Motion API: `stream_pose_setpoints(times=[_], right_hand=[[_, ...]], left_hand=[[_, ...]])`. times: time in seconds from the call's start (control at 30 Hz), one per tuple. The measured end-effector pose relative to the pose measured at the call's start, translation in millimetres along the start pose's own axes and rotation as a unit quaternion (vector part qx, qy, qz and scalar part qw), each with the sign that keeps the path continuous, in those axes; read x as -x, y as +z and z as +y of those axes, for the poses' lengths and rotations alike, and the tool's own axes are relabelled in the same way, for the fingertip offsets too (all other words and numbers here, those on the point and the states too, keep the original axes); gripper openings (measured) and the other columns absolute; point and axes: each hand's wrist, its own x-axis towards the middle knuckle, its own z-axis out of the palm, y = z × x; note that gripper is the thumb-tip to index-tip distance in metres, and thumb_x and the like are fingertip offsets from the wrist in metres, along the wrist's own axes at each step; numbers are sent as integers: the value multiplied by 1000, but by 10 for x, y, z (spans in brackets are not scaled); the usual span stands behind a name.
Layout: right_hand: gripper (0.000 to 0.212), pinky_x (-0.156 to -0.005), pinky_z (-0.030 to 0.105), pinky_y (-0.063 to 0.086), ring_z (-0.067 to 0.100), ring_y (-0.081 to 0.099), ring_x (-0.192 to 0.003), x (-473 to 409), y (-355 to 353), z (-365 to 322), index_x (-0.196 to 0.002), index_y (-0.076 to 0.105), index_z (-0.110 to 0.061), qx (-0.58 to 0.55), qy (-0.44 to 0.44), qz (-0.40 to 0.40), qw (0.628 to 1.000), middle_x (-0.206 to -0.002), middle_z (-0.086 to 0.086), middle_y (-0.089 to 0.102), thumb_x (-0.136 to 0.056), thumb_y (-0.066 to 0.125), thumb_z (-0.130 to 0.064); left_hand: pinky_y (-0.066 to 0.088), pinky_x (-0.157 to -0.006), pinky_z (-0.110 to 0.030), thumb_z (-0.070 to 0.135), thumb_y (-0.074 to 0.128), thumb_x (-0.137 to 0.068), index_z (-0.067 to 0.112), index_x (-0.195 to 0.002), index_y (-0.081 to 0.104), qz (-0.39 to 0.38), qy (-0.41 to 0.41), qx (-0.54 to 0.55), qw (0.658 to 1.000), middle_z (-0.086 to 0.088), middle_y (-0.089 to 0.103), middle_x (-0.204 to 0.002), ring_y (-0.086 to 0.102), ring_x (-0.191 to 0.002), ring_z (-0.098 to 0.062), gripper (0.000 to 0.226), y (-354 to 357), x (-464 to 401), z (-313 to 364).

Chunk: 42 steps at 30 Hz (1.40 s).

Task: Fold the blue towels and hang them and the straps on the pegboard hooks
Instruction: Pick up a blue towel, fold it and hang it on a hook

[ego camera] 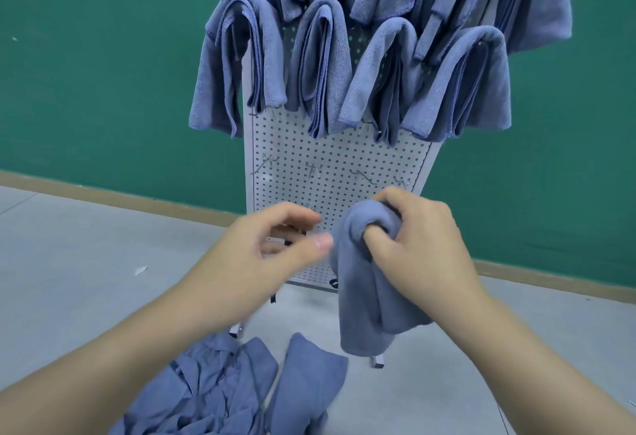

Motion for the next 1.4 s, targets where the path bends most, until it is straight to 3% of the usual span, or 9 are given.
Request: stream_pose_setpoints(times=[0.13, 0.33, 0.5, 0.77, 0.9, 0.97, 1.1, 1.23, 1.4], right_hand=[[23, -65, 43, 53, 23, 59, -71, 7, 69, -82, -79, 61, -21, 5, 20, -15, 1000, -69, -4, 64, -69, 45, -34], [17, -63, 47, 52, 26, 56, -68, 14, 149, -95, -71, 55, -16, -25, 33, -20, 999, -63, 0, 59, -72, 47, -31], [14, -66, 45, 54, 21, 58, -71, -26, 122, 23, -77, 63, -23, -31, 43, -45, 998, -67, -3, 63, -84, 54, -15], [16, -69, 44, 51, 28, 56, -77, -89, 73, 313, -79, 56, -19, 85, 20, -158, 984, -73, 0, 59, -95, 56, -18], [23, -66, 31, 49, 13, 55, -70, -143, -17, 429, -77, 66, -23, 57, -8, -232, 971, -70, -3, 63, -92, 72, -40], [29, -56, 23, 39, 9, 47, -62, -152, -64, 448, -73, 66, -24, 52, -10, -262, 964, -63, -9, 57, -86, 79, -47], [37, -51, 24, 30, 9, 33, -56, -142, -152, 532, -69, 57, -11, 58, 11, -321, 945, -59, -8, 40, -83, 81, -36], [20, -62, 32, 46, 14, 55, -64, -141, -232, 692, -81, 69, -11, 46, 55, -353, 933, -70, 0, 64, -85, 77, -29], [17, -89, 39, 56, 25, 75, -99, -155, -271, 795, -107, 76, -9, -250, 175, -253, 918, -104, 10, 79, -92, 74, -17]], left_hand=[[50, -95, -21, 67, 70, -67, 45, -126, 57, -22, -12, -59, 998, 27, 65, -122, 61, -114, 5, 64, 254, 85, -58], [53, -73, -19, 14, 66, -84, 35, -106, 64, 37, -12, -98, 994, 20, 73, -95, 68, -88, 0, 31, 299, 11, -203], [38, -55, -28, 21, 52, -74, 17, -75, 58, 18, -39, -216, 975, -2, 57, -64, 44, -57, -12, 8, 122, -101, -394], [39, -61, -40, 7, 48, -95, 12, -78, 46, -5, -38, -288, 957, -2, 49, -64, 40, -60, -20, 17, -223, -244, -487], [45, -68, -38, 34, 69, -95, 15, -79, 56, -65, -4, -319, 946, -6, 60, -72, 52, -67, -18, 28, -415, -245, -469], [43, -62, -26, 41, 81, -85, 13, -79, 63, -91, -25, -306, 947, -4, 65, -75, 54, -64, -11, 33, -485, -235, -446], [39, -56, -21, 11, 81, -81, 9, -79, 68, -93, -47, -278, 955, -10, 68, -76, 51, -61, -6, 14, -649, -227, -478], [41, -64, -28, 17, 83, -69, 7, -85, 71, -24, -96, -124, 987, -11, 71, -77, 56, -69, -14, 22, -864, -246, -549], [58, -71, -28, 18, 79, -63, 7, -97, 75, 67, -107, 45, 991, -14, 79, -95, 72, -82, -18, 36, -928, -294, -623]])
